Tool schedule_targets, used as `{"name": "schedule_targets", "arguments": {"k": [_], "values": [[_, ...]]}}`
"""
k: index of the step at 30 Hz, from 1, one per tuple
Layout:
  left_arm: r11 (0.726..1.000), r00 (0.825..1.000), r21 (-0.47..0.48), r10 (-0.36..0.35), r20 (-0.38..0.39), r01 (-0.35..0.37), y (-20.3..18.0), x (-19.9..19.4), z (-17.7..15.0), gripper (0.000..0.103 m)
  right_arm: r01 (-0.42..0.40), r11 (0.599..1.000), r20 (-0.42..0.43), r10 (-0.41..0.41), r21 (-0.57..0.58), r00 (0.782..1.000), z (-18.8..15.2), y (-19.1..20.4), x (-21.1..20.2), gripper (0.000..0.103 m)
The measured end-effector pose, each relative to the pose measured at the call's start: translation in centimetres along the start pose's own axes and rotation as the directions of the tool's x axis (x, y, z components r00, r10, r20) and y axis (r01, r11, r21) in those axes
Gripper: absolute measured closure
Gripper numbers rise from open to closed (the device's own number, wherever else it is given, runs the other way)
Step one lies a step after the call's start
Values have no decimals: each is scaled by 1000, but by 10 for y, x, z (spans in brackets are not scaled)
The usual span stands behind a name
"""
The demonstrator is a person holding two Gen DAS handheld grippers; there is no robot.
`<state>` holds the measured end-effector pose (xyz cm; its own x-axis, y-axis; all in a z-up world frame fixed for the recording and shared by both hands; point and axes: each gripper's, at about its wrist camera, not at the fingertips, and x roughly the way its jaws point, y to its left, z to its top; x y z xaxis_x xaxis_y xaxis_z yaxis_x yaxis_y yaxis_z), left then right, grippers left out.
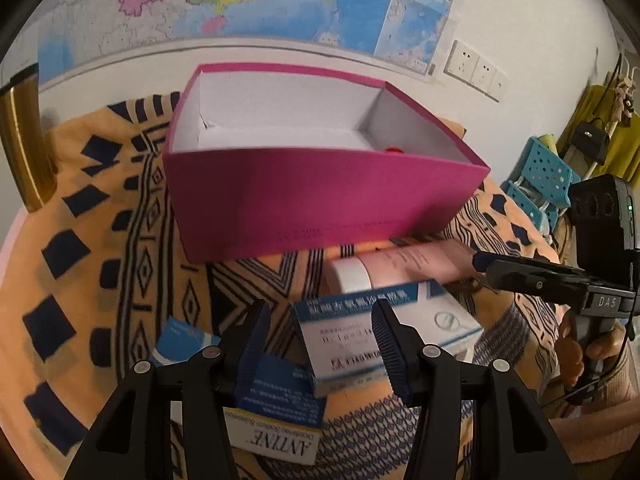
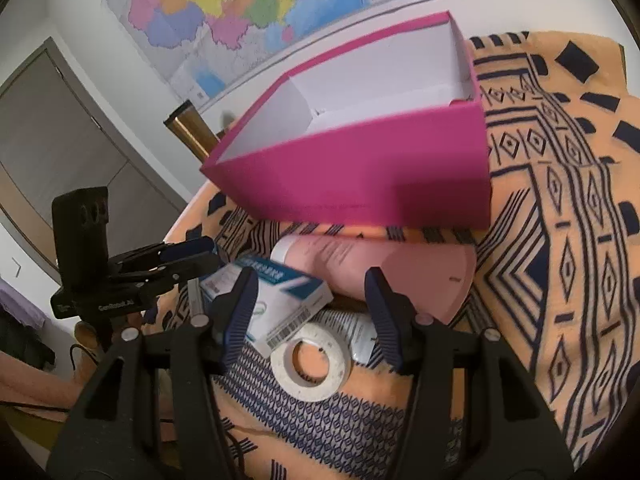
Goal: Organize rigid objects
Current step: 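Grasp the white-and-blue medicine box with the right gripper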
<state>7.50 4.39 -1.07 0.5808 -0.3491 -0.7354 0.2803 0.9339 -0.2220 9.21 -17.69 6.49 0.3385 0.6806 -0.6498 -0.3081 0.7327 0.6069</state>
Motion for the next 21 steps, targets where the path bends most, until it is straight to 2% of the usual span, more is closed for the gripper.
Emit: {"name": "schedule_targets", "arguments": {"k": [7, 14, 15, 17, 21], "values": [[1000, 999, 2, -20, -32, 20, -2, 2, -10, 49, -22, 1000, -41, 22, -8, 999, -12, 8, 12, 46], [997, 996, -16, -75, -57, 74, 0, 4, -16, 49, -38, 999, -60, 37, -19, 997, -17, 17, 22, 46], [997, 995, -14, -78, -61, 77, -1, 4, -16, 49, -39, 999, -61, 38, -21, 997, -17, 17, 23, 48], [996, 994, -12, -92, -64, 92, -3, 4, -17, 49, -39, 999, -60, 37, -28, 998, -19, 19, 23, 58], [995, 993, -6, -97, -66, 97, -4, 4, -18, 49, -35, 999, -59, 34, -26, 998, -20, 20, 27, 63]]}}
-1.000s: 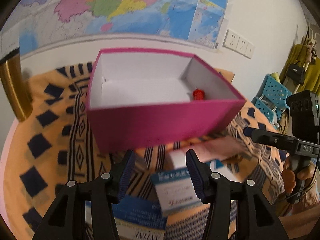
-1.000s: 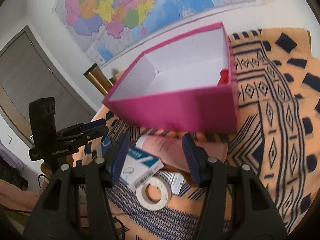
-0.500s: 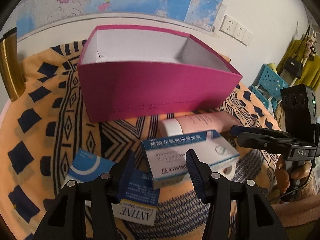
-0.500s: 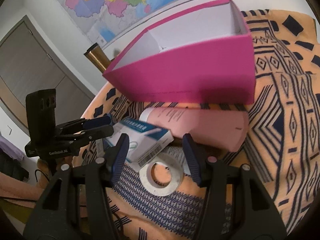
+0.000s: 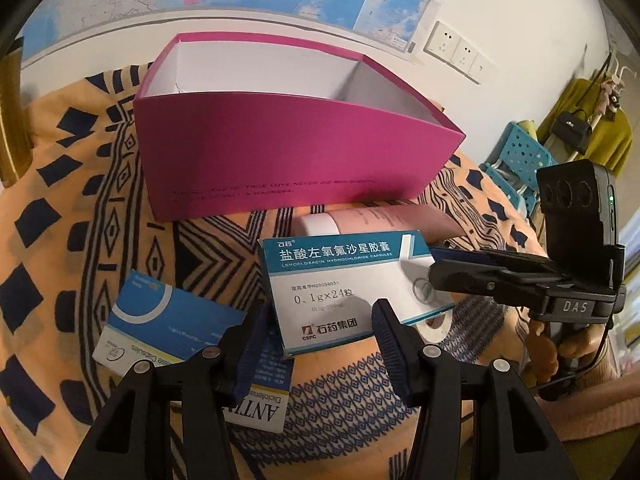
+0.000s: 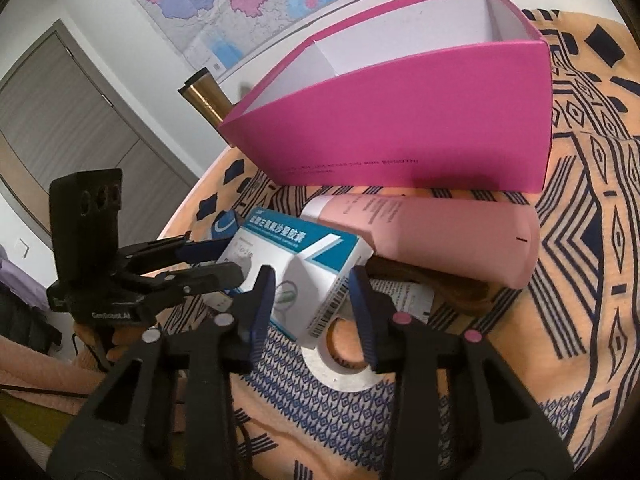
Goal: Organize rigid objects
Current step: 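Grasp the white-and-blue medicine box with the right gripper, then carry the medicine box into the magenta box and release it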
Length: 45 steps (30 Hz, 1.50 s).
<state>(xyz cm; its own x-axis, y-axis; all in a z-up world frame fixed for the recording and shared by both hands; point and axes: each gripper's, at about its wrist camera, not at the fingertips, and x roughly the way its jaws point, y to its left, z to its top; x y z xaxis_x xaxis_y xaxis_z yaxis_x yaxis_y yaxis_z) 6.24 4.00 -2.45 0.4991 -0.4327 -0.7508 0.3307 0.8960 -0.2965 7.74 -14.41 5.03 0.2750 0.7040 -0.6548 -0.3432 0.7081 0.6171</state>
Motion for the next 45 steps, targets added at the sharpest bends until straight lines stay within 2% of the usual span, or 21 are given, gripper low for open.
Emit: {"name": "schedule_targets", "arguments": {"k": [6, 9, 24, 45], "values": [[1000, 1000, -2, -2, 1, 2, -1, -1, -1, 48, 17, 1000, 4, -17, 4, 1000, -2, -1, 0, 69], [1000, 1000, 2, 0, 5, 0, -4, -4, -1, 45, 24, 1000, 6, -24, -3, 1000, -2, 2, 0, 69], [1000, 995, 16, 3, 97, -5, -12, -34, 19, 45, 12, 997, 65, -7, -73, 998, 23, 20, -17, 69], [991, 963, 80, 85, 255, -109, -16, -61, 74, 45, -10, 991, 177, 33, -132, 984, 89, 30, -27, 69]]}}
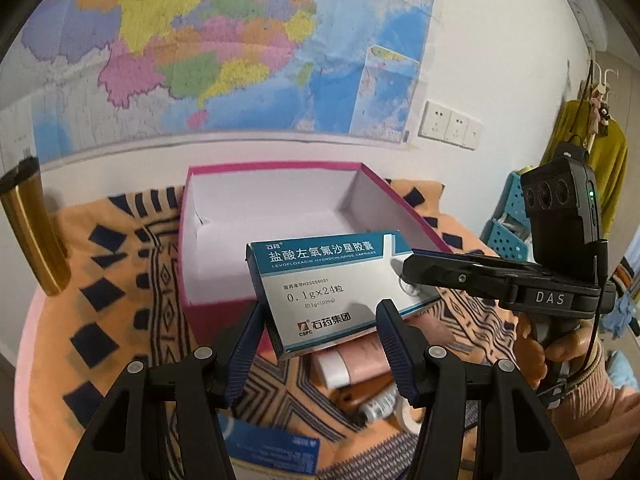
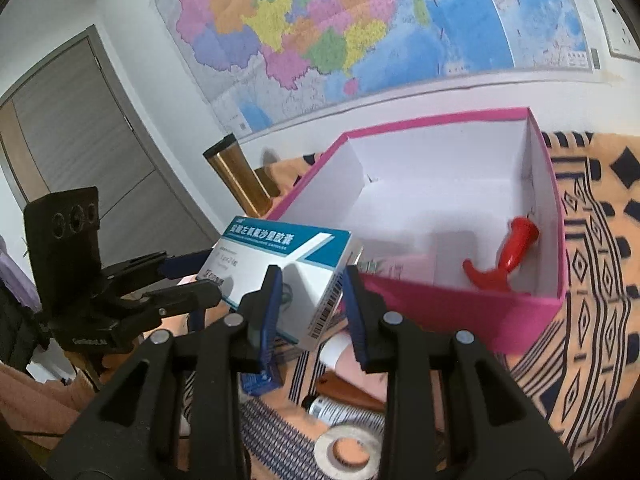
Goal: Organize rigid objects
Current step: 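Carry the medicine box into the magenta box and release it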
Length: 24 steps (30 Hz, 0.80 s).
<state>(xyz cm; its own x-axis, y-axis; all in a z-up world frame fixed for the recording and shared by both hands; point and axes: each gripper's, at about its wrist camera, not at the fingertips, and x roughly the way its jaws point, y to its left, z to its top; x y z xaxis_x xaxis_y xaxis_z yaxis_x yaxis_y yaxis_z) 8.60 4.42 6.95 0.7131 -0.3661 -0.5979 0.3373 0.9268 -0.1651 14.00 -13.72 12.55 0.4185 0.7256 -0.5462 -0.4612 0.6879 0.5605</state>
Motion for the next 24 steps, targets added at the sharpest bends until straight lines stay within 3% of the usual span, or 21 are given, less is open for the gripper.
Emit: {"name": "schedule_targets", "arguments": {"k": [14, 24], "values": [[997, 997, 0, 71, -2, -71, 13, 24, 27, 45, -13, 999, 12, 12, 39, 1000, 37, -21, 25, 69], [994, 994, -48, 92, -60, -95, 37, 51, 31, 45, -3, 997, -30, 5, 77, 1000, 47, -37, 57, 69]]}}
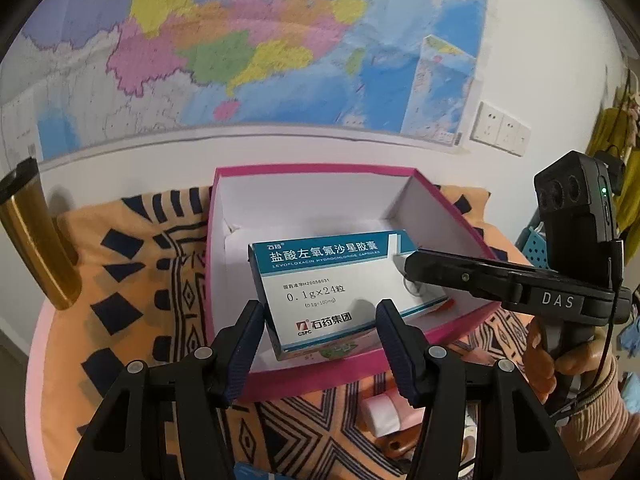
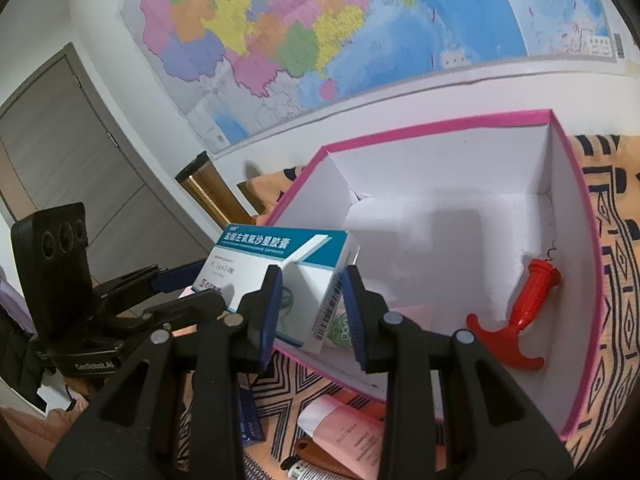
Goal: Organize rigid objects
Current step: 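Carry the medicine box into the magenta box and release it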
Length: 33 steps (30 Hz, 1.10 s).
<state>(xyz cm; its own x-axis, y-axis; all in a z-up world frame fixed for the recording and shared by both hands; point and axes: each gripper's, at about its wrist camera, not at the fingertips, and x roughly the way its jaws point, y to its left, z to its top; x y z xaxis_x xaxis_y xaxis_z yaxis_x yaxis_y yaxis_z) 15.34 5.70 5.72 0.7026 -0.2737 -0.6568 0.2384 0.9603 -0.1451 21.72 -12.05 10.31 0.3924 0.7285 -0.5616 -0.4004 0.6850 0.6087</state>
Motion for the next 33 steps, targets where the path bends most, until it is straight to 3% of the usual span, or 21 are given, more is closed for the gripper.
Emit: {"name": "schedule_targets", "arguments": {"k": [20, 33], "values": [[996, 994, -4, 84, -75, -85, 10, 32, 0, 45, 78, 996, -111, -73, 38, 991, 5, -17, 49, 68], [997, 997, -11, 79, -17, -79, 6, 17, -8, 44, 108, 993, -81, -104, 51, 991, -1, -23, 37, 62]]}}
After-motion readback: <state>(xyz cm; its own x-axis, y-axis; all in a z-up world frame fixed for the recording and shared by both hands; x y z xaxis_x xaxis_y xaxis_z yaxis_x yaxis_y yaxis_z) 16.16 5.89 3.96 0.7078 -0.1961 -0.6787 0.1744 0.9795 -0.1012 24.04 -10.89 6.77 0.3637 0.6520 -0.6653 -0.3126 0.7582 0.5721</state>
